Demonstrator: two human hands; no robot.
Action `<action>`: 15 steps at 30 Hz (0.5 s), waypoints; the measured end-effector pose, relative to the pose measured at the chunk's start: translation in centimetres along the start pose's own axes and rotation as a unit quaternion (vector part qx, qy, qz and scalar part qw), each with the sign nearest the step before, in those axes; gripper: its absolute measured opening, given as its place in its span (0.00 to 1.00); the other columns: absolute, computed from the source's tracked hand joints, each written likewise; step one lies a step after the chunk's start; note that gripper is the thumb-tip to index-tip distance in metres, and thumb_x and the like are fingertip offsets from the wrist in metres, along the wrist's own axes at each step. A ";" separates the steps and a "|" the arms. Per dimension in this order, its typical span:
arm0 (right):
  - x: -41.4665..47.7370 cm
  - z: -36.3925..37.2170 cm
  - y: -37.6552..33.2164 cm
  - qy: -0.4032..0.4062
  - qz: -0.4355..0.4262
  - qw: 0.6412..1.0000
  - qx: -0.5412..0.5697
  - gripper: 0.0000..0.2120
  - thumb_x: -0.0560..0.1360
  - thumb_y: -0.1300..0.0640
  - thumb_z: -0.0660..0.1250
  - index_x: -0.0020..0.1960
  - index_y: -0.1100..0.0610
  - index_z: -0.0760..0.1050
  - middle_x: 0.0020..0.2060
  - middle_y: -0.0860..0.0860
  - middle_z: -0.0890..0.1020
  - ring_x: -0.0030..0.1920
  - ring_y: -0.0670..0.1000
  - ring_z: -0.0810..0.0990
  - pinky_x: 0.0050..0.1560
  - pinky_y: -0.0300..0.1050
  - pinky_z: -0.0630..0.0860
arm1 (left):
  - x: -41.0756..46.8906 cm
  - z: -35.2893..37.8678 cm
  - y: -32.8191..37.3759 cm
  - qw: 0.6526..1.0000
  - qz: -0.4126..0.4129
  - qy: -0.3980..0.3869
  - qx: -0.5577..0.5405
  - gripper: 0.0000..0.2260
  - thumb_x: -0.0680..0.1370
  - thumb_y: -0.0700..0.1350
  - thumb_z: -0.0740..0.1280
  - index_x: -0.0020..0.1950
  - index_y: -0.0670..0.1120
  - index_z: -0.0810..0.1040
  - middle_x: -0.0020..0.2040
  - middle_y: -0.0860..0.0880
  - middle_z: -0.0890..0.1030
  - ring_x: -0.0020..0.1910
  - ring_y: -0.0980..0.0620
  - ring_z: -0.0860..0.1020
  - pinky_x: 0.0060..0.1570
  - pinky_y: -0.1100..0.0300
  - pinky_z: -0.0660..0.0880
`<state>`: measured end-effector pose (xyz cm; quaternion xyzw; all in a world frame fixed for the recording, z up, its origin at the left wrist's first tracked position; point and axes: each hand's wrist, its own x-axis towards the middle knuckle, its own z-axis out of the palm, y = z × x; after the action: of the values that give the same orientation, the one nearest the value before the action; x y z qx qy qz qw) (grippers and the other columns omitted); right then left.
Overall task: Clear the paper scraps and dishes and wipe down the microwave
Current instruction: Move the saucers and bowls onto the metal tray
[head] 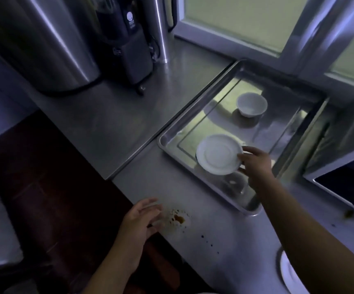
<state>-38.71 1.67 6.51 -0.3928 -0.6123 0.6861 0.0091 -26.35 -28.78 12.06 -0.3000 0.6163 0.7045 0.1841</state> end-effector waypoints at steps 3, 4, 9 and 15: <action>3.9 2.0 0.5 0.016 0.014 0.998 -0.063 0.13 0.72 0.70 0.68 0.54 0.60 0.82 0.43 0.58 0.82 0.41 0.57 0.80 0.42 0.52 0.82 | 1.6 0.1 0.7 1.000 -0.015 0.009 0.011 0.09 0.79 0.35 0.66 0.56 0.44 0.81 0.50 0.42 0.85 0.44 0.50 0.84 0.41 0.57 0.81; 4.7 2.5 0.8 0.023 0.008 0.996 -0.091 0.14 0.71 0.69 0.69 0.55 0.60 0.82 0.45 0.57 0.83 0.43 0.57 0.80 0.47 0.53 0.81 | 2.1 0.2 1.0 1.000 -0.020 0.013 0.014 0.09 0.79 0.35 0.66 0.56 0.44 0.81 0.50 0.42 0.85 0.43 0.49 0.83 0.38 0.58 0.80; 4.2 2.2 1.3 0.056 -0.041 0.979 -0.193 0.22 0.73 0.54 0.71 0.67 0.56 0.77 0.60 0.53 0.82 0.59 0.55 0.80 0.57 0.43 0.71 | 5.7 2.5 3.1 0.997 -0.005 -0.014 0.079 0.08 0.77 0.35 0.68 0.54 0.43 0.82 0.46 0.45 0.84 0.43 0.51 0.83 0.41 0.58 0.80; -3.8 -2.4 2.9 0.098 -0.026 0.993 -0.053 0.07 0.76 0.62 0.70 0.50 0.53 0.82 0.46 0.55 0.85 0.42 0.51 0.84 0.42 0.49 0.83 | 12.4 7.9 6.6 0.974 0.057 -0.119 0.187 0.10 0.79 0.33 0.65 0.48 0.47 0.82 0.43 0.49 0.83 0.39 0.55 0.80 0.40 0.61 0.78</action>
<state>-33.39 1.02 6.22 -0.4418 -0.6541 0.6103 0.0663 -41.38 -23.53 9.47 -0.1388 0.7270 0.6167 0.2680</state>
